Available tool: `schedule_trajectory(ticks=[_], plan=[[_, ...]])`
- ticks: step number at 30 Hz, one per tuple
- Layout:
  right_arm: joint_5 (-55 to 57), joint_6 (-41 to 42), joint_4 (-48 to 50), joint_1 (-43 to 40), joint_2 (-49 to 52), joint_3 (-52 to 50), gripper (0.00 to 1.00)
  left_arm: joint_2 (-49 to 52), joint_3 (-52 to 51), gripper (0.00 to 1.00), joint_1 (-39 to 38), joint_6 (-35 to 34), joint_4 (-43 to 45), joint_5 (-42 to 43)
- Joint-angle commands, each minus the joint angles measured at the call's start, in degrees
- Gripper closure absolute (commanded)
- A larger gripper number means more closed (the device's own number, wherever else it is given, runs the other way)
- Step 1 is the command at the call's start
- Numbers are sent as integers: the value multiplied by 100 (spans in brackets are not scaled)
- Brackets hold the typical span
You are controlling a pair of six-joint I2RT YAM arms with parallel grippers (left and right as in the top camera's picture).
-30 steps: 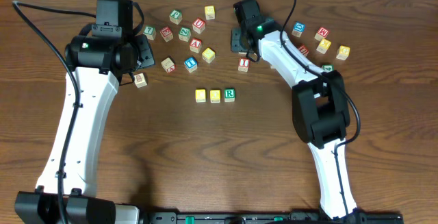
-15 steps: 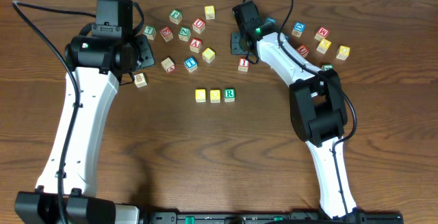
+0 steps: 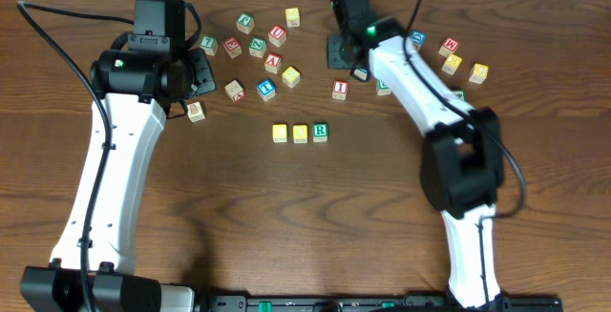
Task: Spell out CORL
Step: 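Grasp the blue L block with the right gripper, then place the L block right of the R block and release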
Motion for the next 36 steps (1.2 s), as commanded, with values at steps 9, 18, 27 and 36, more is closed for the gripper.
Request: schedule_trajectory(ticks=[9, 18, 27, 36], plan=[[-621, -66, -1939, 111, -955, 50, 79, 44, 50, 48, 24, 98, 7, -46], [-656, 195, -2164, 538, -715, -721, 81, 44, 50, 48, 24, 98, 7, -46], [-654, 402, -1425, 647, -715, -1641, 82, 44, 50, 48, 24, 98, 7, -46], [-369, 404, -466, 660, -710, -2347, 83, 44, 50, 48, 24, 98, 9, -46]])
